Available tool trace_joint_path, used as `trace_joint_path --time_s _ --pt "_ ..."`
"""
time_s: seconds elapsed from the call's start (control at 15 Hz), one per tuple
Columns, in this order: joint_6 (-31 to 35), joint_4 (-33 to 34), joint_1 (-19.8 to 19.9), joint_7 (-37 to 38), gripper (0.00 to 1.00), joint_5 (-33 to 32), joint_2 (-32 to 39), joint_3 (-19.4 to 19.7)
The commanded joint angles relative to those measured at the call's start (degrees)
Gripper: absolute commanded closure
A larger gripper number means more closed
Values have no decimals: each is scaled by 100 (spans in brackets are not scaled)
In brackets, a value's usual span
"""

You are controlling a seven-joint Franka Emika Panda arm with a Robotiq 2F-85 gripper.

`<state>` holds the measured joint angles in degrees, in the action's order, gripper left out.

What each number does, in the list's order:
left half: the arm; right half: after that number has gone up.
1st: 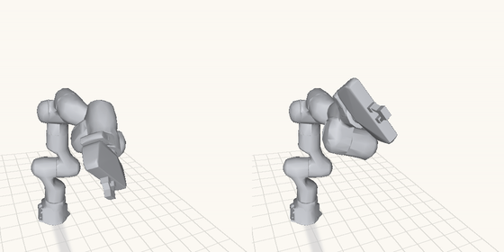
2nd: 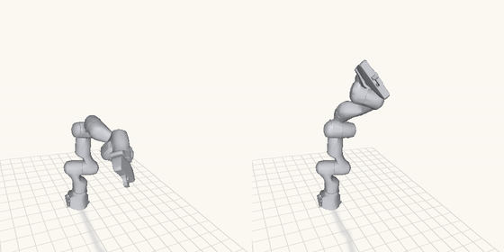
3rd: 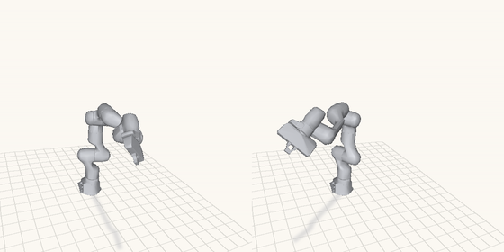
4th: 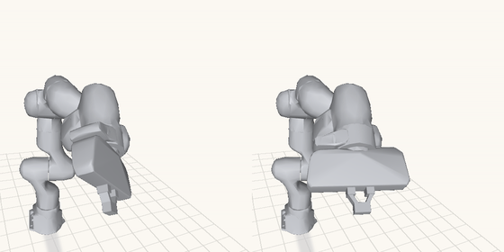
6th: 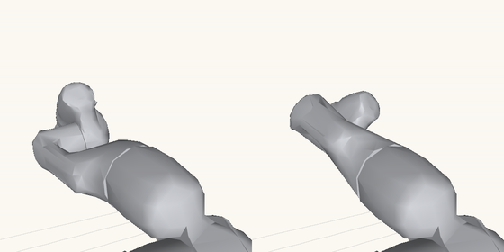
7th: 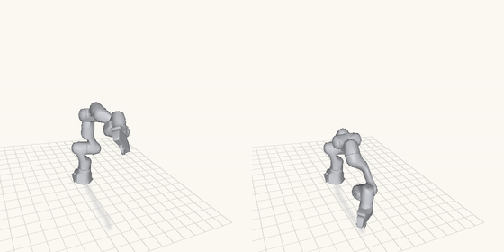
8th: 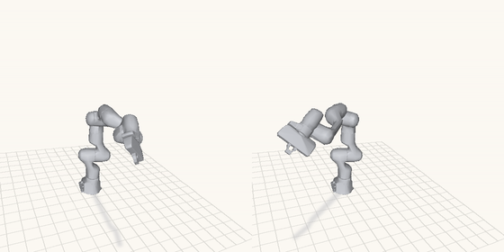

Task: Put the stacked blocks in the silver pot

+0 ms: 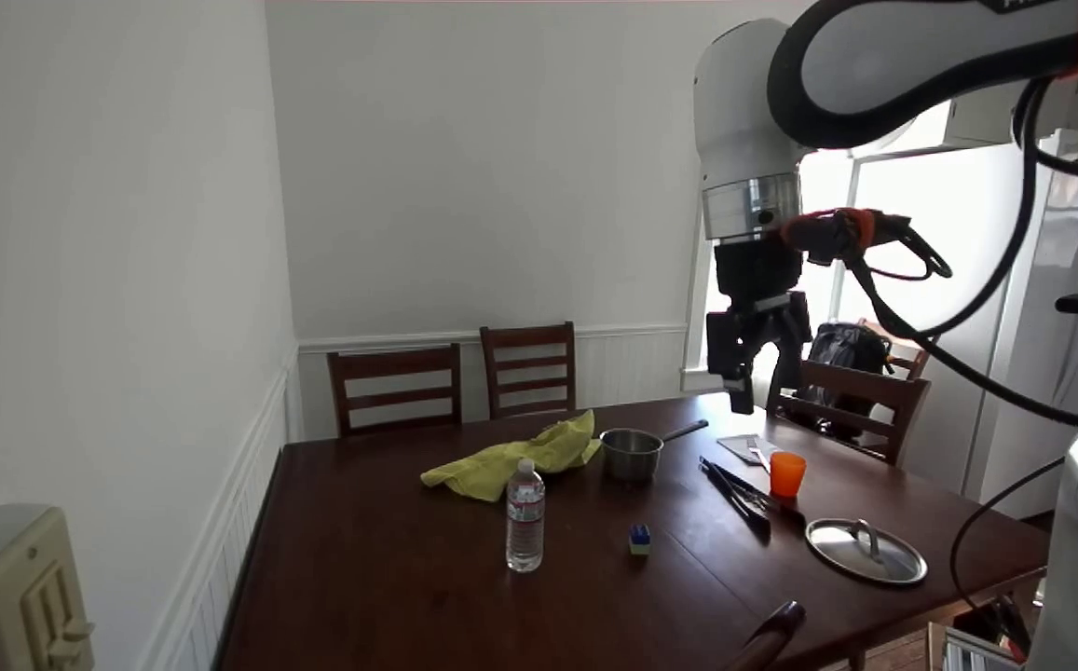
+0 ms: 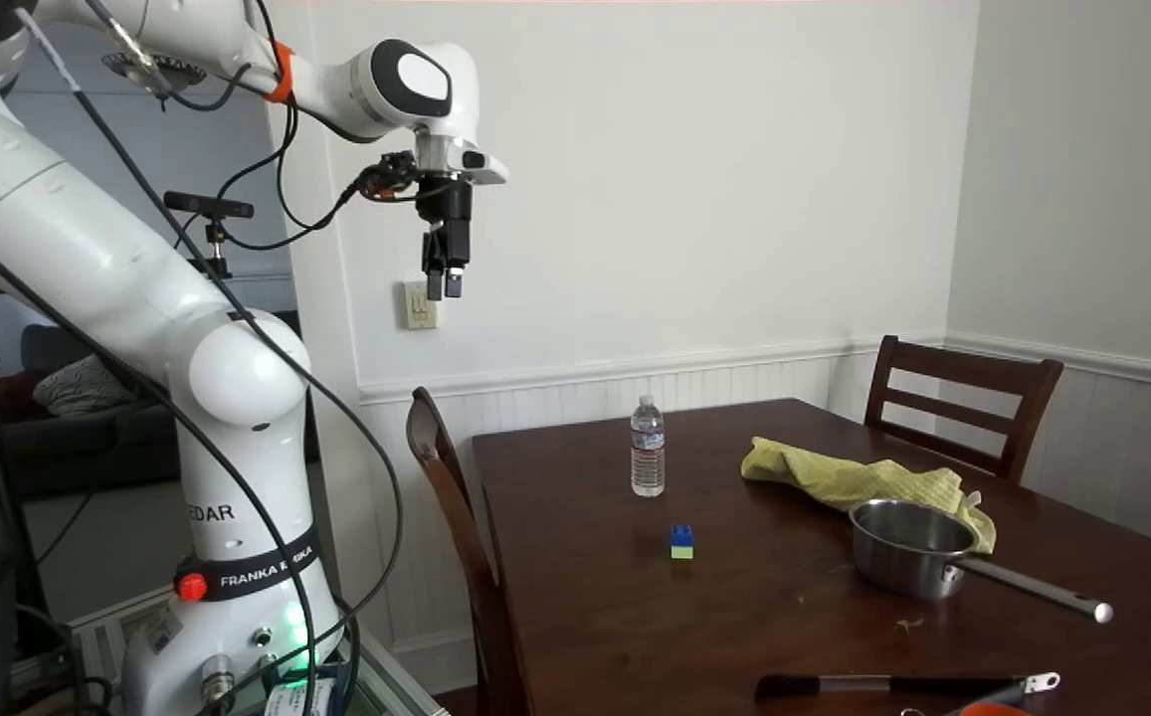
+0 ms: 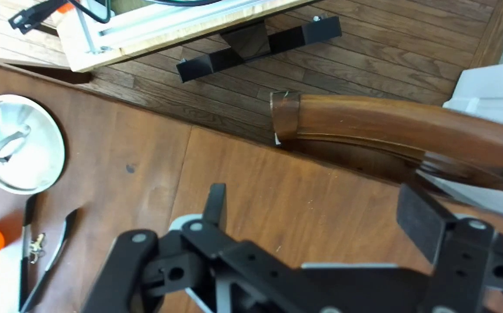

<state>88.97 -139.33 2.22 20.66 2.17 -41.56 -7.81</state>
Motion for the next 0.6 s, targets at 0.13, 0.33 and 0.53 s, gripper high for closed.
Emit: trace_joint_path --time_s 0.13,0.33,0.53 --pt "284 -329 925 -327 0 -553 -466 1145" --pt "1199 -296 1291 -453 0 -971 -151 1350" --pt "2519 -525 1605 -226 0 -1566 216 1326"
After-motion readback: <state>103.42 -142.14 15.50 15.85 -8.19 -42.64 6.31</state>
